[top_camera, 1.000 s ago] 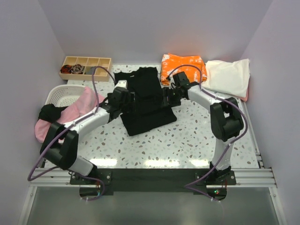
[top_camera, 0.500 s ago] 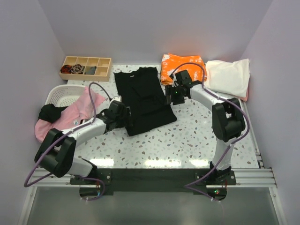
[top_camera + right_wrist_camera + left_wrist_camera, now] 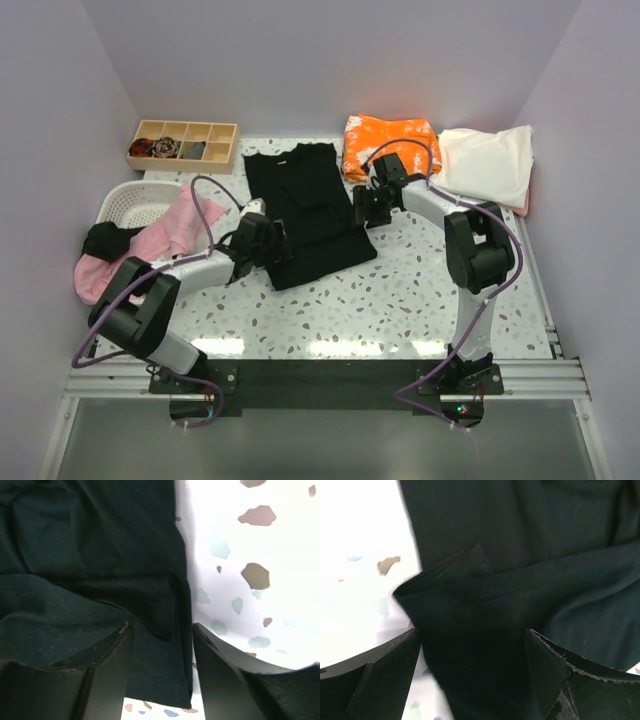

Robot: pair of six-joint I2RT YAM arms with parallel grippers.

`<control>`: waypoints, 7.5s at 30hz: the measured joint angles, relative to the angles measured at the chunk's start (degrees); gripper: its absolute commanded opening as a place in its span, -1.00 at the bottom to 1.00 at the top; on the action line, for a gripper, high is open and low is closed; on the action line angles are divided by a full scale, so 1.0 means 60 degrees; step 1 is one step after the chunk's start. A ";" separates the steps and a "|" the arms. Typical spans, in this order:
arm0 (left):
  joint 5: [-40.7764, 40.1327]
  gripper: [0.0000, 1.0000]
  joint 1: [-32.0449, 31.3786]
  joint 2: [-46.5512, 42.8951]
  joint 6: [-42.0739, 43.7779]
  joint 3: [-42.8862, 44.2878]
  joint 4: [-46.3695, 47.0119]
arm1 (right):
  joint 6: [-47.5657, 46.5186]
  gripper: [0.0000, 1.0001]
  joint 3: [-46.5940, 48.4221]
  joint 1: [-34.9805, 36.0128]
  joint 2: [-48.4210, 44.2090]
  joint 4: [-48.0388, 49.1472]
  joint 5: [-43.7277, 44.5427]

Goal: Fold and stack the t-shirts
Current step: Fold the folded rectangular tshirt in 1/3 of the way, then grab one side of the 2/3 rectangular tshirt with both arms, then fold the long partially folded tshirt into a neat square

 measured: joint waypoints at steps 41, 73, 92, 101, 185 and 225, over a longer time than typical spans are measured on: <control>0.1388 -0.34 0.0820 0.1424 0.2167 0.0809 0.1672 | 0.0022 -0.54 0.1348 -0.0058 0.0721 0.0634 -0.0565; 0.3519 0.14 0.1115 0.0204 0.1832 0.0958 0.1548 | 0.0117 0.08 0.0299 -0.0080 -0.0783 0.0572 -0.1570; 0.4262 0.10 0.1093 0.2218 0.1905 0.1308 0.2444 | 0.0882 0.07 -0.0951 0.0124 0.0120 0.1071 -0.2124; 0.2743 0.11 0.1086 0.1978 0.2437 0.1311 0.1832 | 0.1067 0.06 -0.1836 0.0193 -0.0554 0.1286 -0.1574; 0.3945 -1.00 -0.1089 -0.6025 -0.0856 -0.2200 -0.4113 | 0.2058 -0.99 -0.7723 0.1246 -0.6408 0.1526 -0.3300; 0.3038 -1.00 0.1501 0.1279 0.1198 0.5340 -0.4291 | 0.1246 -0.84 0.2033 -0.0404 -0.0164 -0.0659 -0.2375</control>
